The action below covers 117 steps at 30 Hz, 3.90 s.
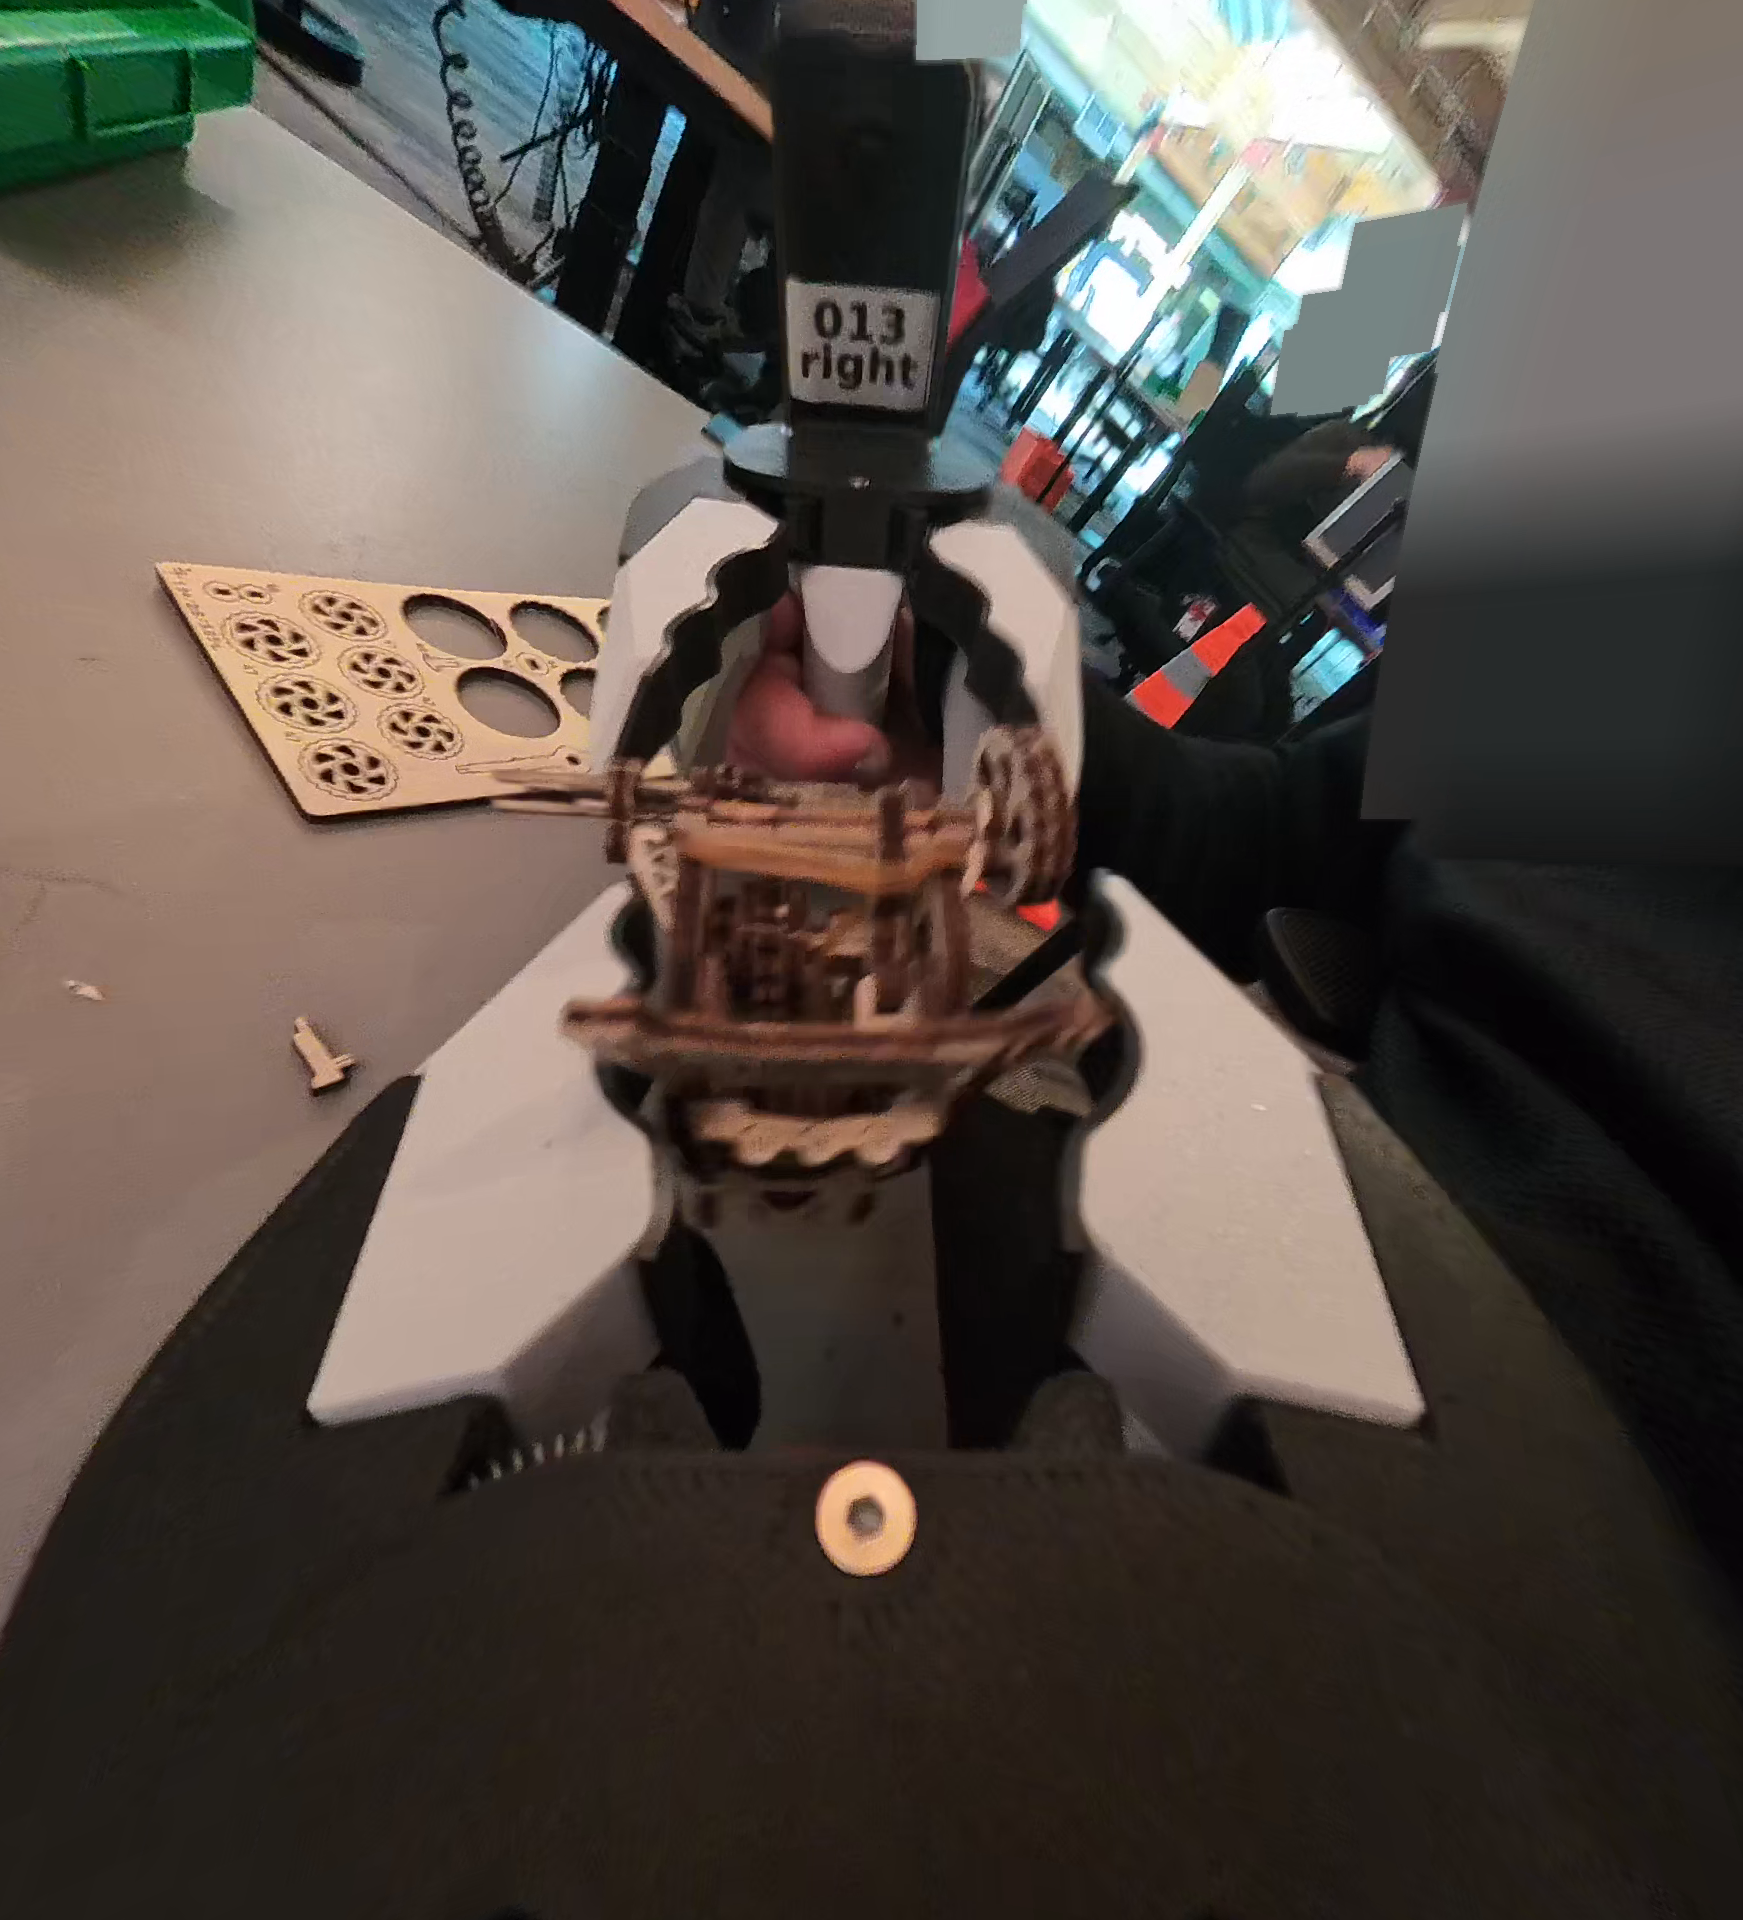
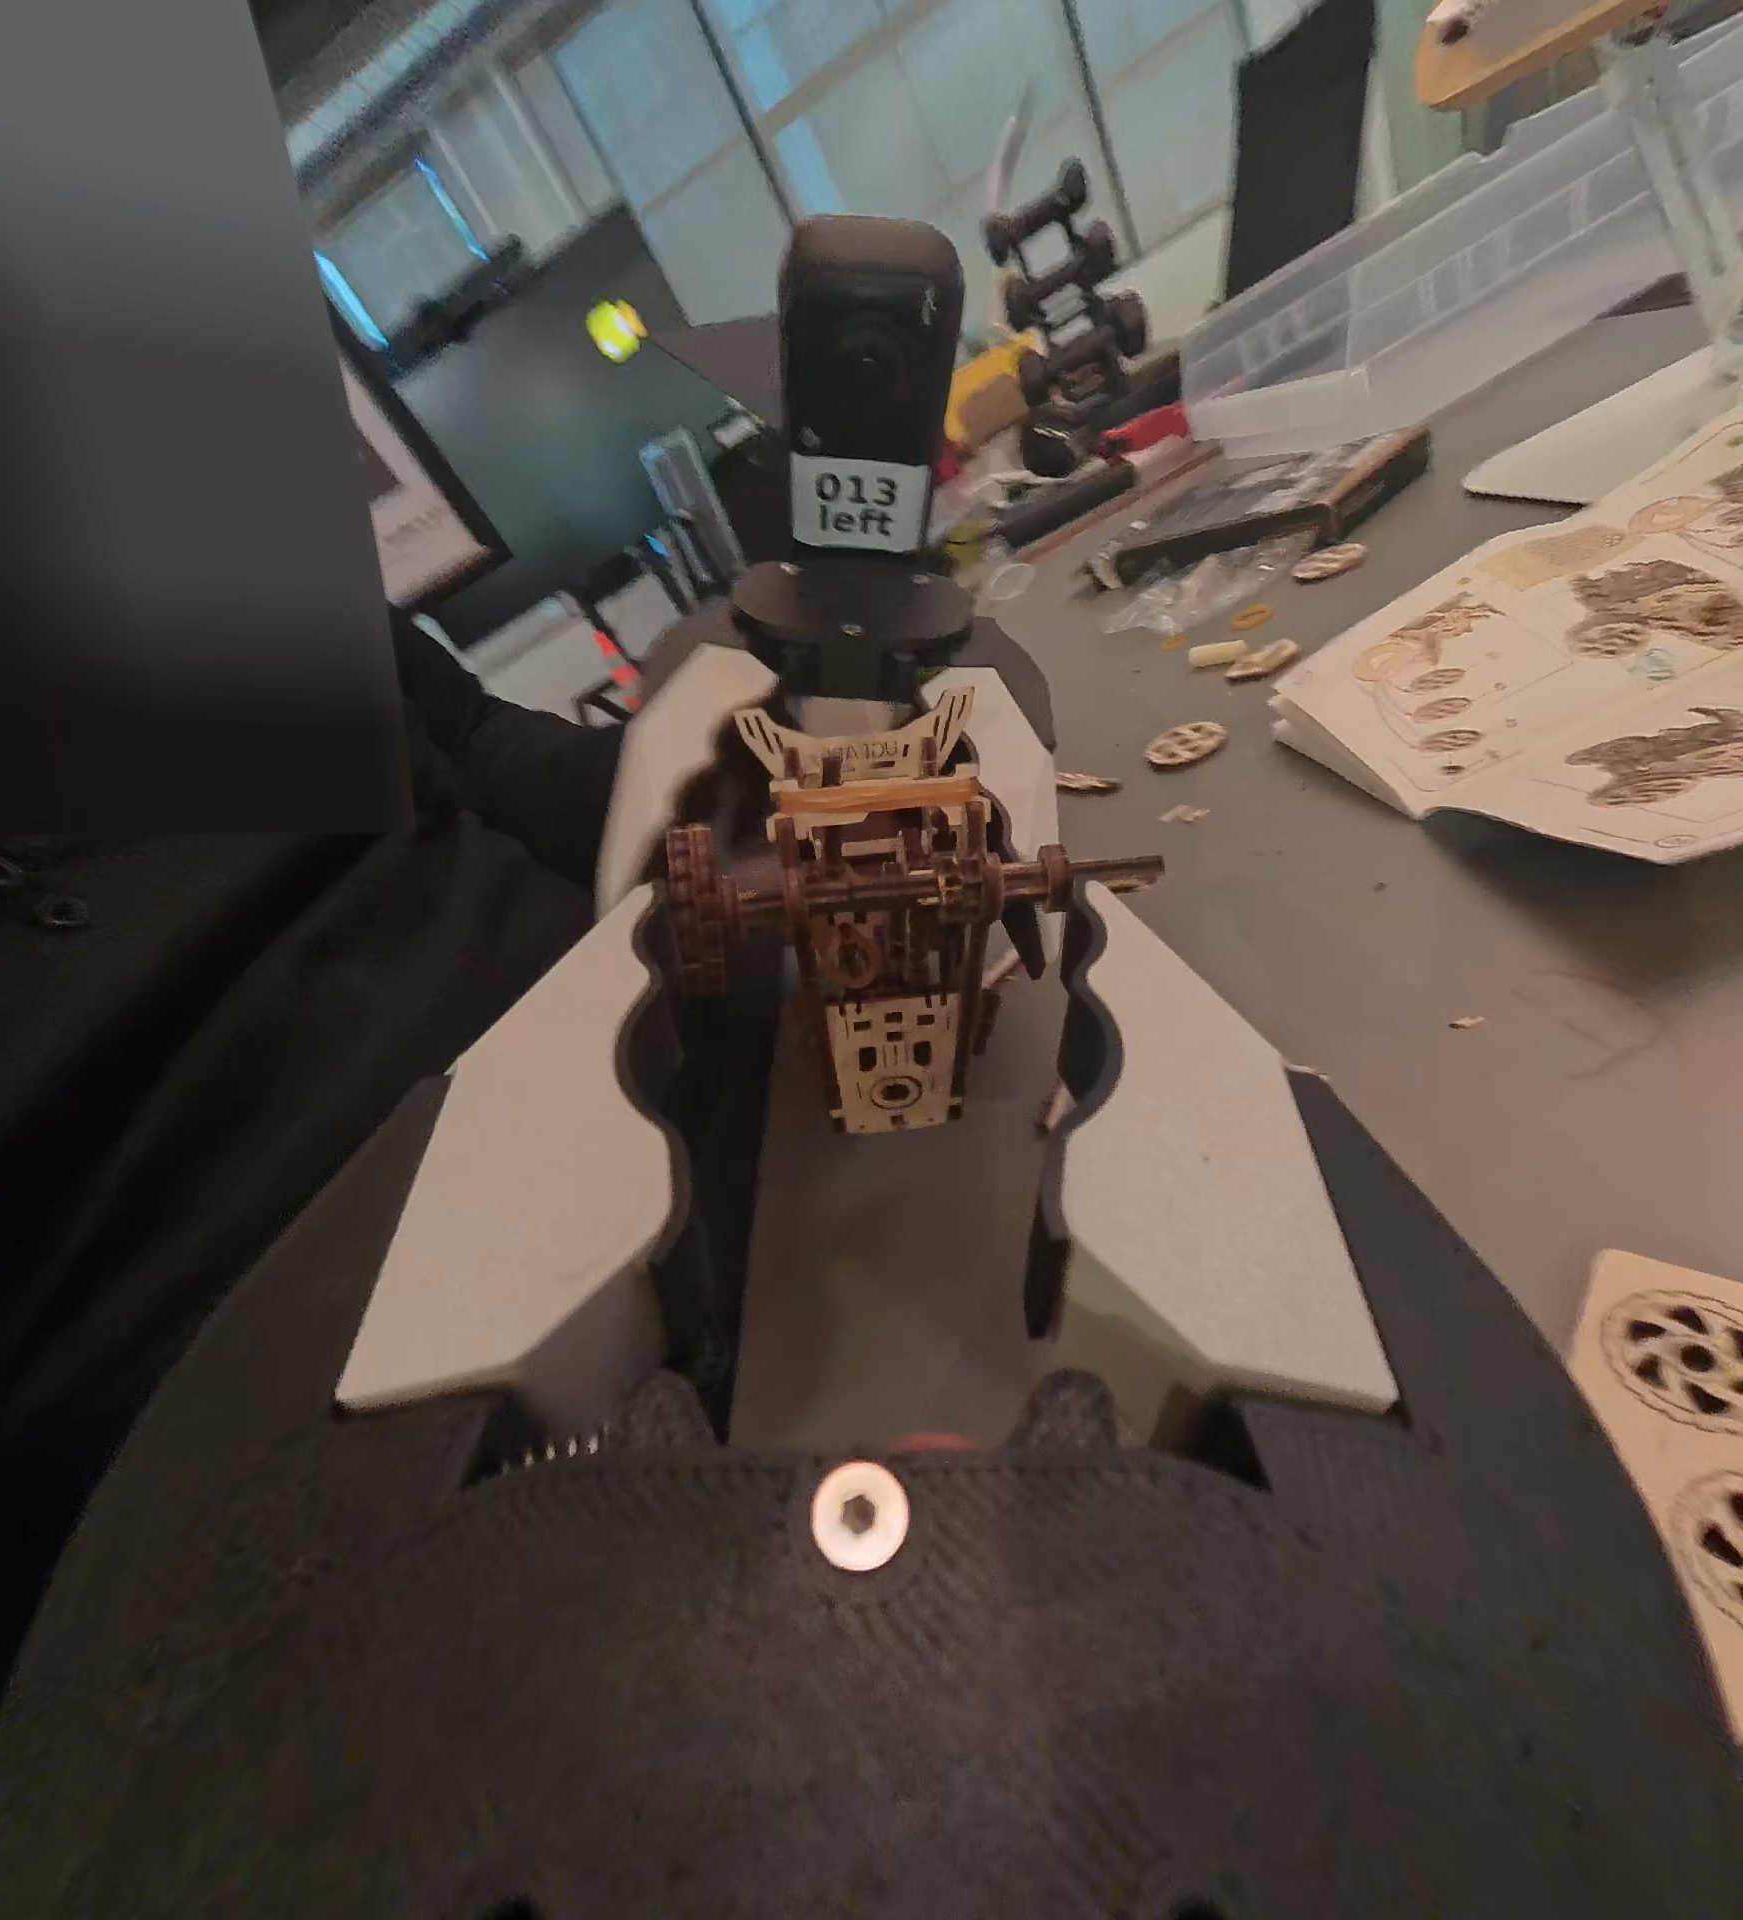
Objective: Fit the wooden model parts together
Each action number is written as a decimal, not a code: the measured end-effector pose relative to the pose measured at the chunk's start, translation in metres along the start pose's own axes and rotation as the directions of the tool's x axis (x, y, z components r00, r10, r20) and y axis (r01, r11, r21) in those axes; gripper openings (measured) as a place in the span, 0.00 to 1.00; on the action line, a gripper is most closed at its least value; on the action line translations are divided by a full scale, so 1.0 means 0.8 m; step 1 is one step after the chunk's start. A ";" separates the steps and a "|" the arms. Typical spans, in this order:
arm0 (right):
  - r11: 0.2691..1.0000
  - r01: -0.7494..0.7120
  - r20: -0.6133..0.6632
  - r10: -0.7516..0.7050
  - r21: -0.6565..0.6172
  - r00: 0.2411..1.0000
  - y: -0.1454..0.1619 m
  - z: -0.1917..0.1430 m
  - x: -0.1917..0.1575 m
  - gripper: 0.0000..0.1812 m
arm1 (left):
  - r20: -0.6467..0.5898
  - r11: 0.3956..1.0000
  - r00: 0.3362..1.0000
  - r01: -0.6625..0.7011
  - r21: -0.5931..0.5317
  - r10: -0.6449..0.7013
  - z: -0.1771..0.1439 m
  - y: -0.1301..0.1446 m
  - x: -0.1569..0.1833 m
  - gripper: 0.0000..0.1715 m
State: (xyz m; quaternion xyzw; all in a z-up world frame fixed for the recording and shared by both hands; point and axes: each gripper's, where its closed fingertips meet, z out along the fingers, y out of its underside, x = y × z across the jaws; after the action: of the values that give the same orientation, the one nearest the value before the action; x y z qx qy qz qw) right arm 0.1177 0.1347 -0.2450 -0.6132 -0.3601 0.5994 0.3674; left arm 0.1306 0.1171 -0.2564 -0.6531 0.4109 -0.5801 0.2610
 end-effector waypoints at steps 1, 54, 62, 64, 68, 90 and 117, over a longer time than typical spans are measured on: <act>0.999 0.030 -0.032 -0.031 -0.020 0.999 0.004 0.002 0.003 0.40 | -0.018 0.999 0.999 0.040 0.002 -0.040 0.002 0.000 0.001 0.53; 0.986 0.133 -0.029 -0.136 -0.102 0.990 0.006 -0.011 -0.005 0.48 | -0.042 0.985 0.988 -0.150 -0.081 0.147 0.009 0.006 0.006 0.43; 0.958 0.238 -0.015 -0.243 -0.158 0.970 -0.001 -0.005 -0.009 0.58 | -0.055 0.960 0.967 -0.253 -0.118 0.248 0.011 0.006 0.014 0.43; 0.954 0.251 0.017 -0.252 -0.164 0.968 0.002 -0.004 -0.015 0.54 | -0.058 0.955 0.963 -0.268 -0.125 0.263 0.011 0.006 0.015 0.43; 0.946 0.273 0.026 -0.273 -0.176 0.962 0.004 -0.003 -0.016 0.54 | -0.058 0.950 0.959 -0.283 -0.130 0.278 0.011 0.006 0.015 0.43; 0.982 0.172 -0.008 -0.173 -0.082 0.985 -0.008 0.002 -0.013 0.56 | -0.090 0.962 0.966 -0.253 -0.105 0.244 0.006 -0.001 0.009 0.43; 0.760 0.328 -0.044 -0.423 -0.562 0.905 0.089 -0.014 0.027 0.59 | 0.032 0.719 0.851 -0.422 -0.552 0.525 0.025 0.081 -0.039 0.43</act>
State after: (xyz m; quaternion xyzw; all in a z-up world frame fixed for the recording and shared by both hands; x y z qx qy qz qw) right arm 0.1293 0.1203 -0.3182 -0.6547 -0.5980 0.3326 0.3210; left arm 0.1349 0.1064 -0.3297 -0.6225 0.6808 -0.2945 0.2495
